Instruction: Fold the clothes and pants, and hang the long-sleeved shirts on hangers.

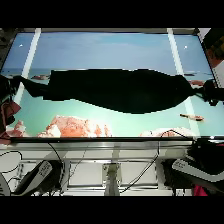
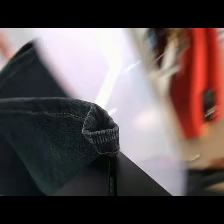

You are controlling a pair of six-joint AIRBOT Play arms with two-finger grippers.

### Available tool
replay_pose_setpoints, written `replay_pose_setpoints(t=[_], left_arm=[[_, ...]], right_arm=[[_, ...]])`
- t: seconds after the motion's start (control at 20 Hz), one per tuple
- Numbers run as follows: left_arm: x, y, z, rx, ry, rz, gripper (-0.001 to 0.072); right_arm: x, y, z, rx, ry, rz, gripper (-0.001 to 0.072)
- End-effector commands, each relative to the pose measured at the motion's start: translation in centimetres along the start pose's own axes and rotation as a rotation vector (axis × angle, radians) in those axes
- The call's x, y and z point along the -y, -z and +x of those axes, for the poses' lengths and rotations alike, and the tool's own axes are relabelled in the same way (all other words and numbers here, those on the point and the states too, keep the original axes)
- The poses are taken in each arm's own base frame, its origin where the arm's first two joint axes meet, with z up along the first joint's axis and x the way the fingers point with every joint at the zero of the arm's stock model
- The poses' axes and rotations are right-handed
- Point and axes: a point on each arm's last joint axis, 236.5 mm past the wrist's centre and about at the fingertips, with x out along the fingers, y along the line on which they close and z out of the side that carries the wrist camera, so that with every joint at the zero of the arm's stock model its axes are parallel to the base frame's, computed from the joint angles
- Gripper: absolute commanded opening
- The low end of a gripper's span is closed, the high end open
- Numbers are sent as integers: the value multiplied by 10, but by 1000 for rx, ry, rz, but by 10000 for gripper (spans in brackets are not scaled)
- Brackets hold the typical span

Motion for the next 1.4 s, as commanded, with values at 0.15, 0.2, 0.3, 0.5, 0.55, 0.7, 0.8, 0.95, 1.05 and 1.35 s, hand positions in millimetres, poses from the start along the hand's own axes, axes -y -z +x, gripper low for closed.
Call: replay_pose_setpoints(t=[0.15,0.2,0.3,0.5,0.55,0.7,0.8,0.95,1.05,1.35], left_arm=[[96,-65,14,88,222,4,11],[103,-65,16,83,233,17,12],[88,-50,22,27,164,93,11],[-9,16,11,-282,-195,291,11],[-26,24,2,-318,-246,308,12],[-76,48,-30,-376,-389,315,12],[-115,70,-51,-439,-501,341,12],[-151,103,-65,-533,-561,349,12],[-164,109,-67,-547,-577,375,12],[-183,82,-71,-493,-671,463,12]], right_arm=[[-70,-102,-47,397,-249,74,59],[-74,-102,-50,392,-250,57,59],[-67,-92,-47,344,-189,8,59],[18,-5,-28,-38,160,-36,58],[39,30,-31,-180,227,-35,58],[90,91,-37,-344,353,52,58],[132,138,-45,-484,459,120,59],[169,166,-46,-523,534,176,58],[179,149,-43,-444,558,158,58],[192,75,-51,-275,631,89,57]])
